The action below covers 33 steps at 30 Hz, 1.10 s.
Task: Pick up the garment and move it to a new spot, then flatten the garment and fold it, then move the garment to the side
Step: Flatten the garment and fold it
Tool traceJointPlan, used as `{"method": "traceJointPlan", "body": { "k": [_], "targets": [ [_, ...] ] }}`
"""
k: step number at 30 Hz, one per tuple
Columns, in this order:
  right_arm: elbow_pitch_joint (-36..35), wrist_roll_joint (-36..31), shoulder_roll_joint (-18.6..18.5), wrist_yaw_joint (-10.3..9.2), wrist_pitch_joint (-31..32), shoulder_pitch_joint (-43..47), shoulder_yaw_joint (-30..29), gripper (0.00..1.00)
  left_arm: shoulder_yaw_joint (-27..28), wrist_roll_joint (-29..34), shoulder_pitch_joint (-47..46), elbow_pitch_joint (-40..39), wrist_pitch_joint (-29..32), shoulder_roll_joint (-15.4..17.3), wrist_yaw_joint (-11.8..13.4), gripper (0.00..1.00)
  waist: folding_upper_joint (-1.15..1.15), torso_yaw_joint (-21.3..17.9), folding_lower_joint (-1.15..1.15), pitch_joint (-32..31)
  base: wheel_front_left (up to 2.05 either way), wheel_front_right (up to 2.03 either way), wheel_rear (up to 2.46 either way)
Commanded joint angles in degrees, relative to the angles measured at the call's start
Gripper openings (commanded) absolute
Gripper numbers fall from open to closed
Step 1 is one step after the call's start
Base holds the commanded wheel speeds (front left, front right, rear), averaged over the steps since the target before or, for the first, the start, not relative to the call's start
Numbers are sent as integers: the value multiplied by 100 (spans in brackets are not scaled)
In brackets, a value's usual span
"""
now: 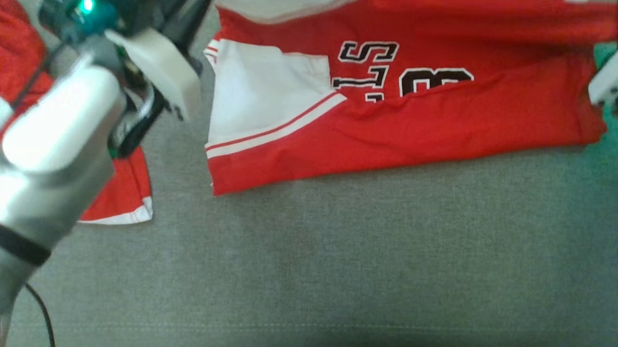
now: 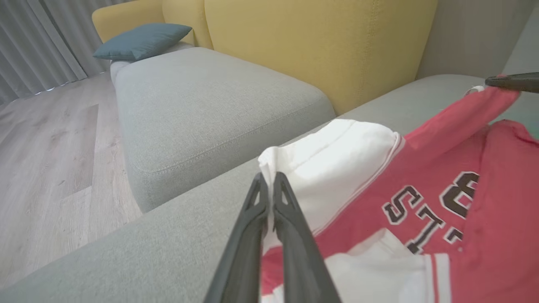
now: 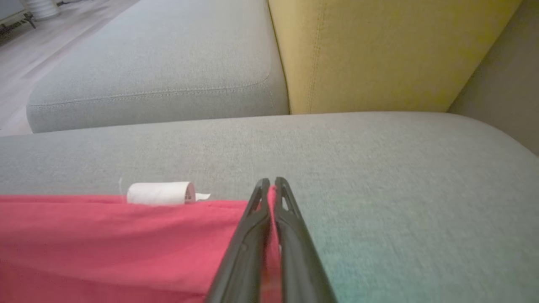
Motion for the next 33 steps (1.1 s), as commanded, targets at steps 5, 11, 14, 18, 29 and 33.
{"method": "traceJointPlan", "body": {
  "k": [5, 11, 14, 18, 29, 33],
  "targets": [
    [-315, 301, -227, 36, 312, 476, 356, 0, -26, -55, 409, -956, 370, 576, 170, 0, 0, 156, 0, -473, 0, 0, 0],
    [-482, 562, -477, 36, 691, 924, 675, 0, -313, -43, 997, -1800, 715, 888, 385, 0, 0, 224, 0, -759, 0, 0, 0],
    [-576, 614, -623, 36, 913, 1131, 893, 0, -428, -55, 1231, -2118, 862, 1021, 477, 0, 0, 242, 0, -847, 0, 0, 0],
    [-664, 724, -777, 36, 1169, 1366, 1111, 0, -548, -104, 1501, -2369, 1030, 1165, 581, 0, 0, 230, 0, -933, 0, 0, 0],
    [-768, 914, -819, 36, 1579, 1589, 1325, 100, -760, -100, 1913, -2250, 1055, 1162, 785, 76, 0, 107, 0, -974, 0, 0, 0],
    [-844, 950, -848, 36, 1531, 1596, 1246, 100, -733, -111, 1987, -2011, 904, 1042, 900, 100, 0, 53, 0, -1015, 0, 0, 0]
  ]
}}
